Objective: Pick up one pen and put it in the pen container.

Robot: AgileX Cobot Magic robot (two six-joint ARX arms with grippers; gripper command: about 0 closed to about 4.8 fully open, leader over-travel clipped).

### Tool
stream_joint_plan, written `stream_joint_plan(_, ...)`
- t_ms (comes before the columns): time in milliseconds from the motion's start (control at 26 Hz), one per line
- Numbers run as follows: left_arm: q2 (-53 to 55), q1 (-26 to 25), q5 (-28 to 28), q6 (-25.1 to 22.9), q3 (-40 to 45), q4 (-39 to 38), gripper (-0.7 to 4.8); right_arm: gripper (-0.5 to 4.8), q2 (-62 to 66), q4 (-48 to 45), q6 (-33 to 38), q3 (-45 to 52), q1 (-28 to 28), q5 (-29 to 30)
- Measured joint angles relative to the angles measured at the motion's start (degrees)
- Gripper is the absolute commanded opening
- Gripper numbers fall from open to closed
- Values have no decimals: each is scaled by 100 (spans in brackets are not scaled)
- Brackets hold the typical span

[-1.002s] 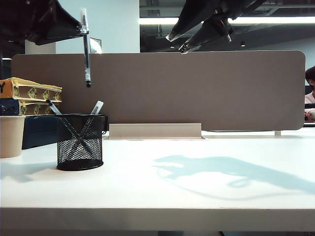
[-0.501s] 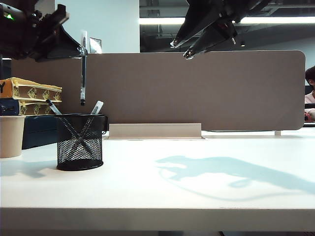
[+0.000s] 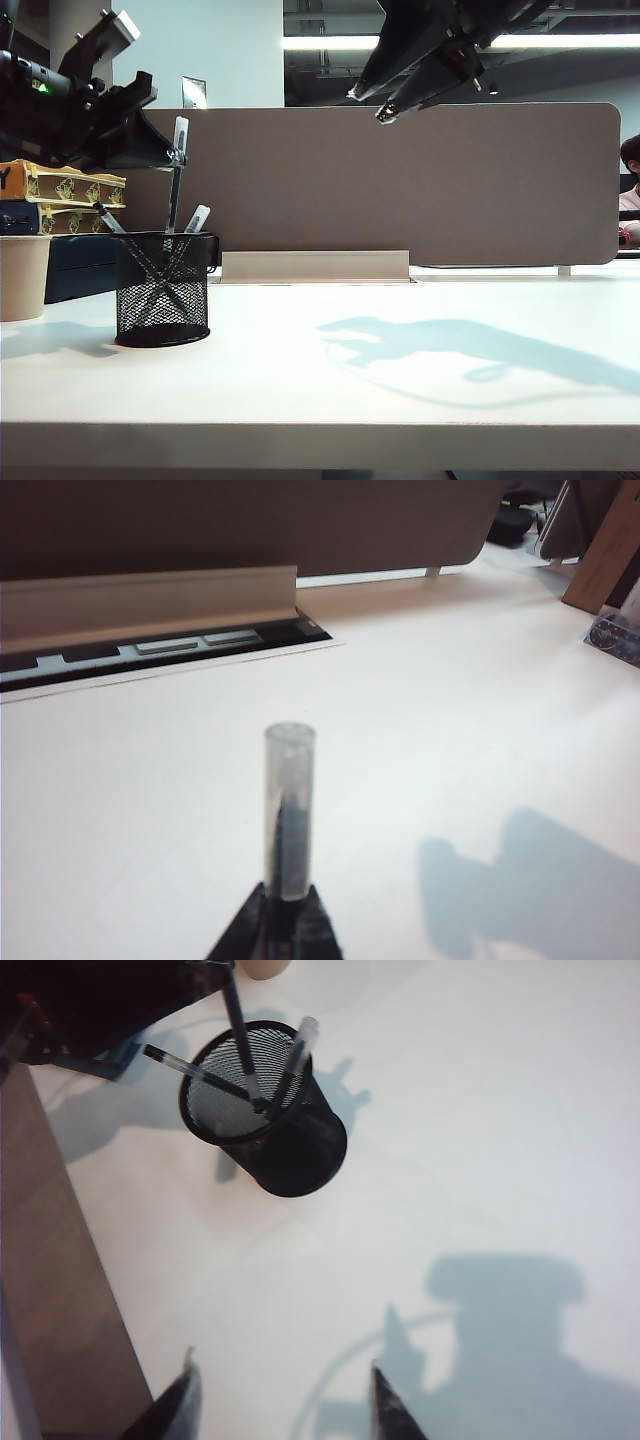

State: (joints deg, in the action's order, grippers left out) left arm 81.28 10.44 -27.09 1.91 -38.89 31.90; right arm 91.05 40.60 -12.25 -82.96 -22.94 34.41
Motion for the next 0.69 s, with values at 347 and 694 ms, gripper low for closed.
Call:
stream_joint_plan(347,352,0,-2,-2,0,-254,-6,212,0,2,-98,0,0,-275)
stream_joint_plan(694,509,2,-2,-13,0,-590,-6,212,0,0,-111,0,0,-640)
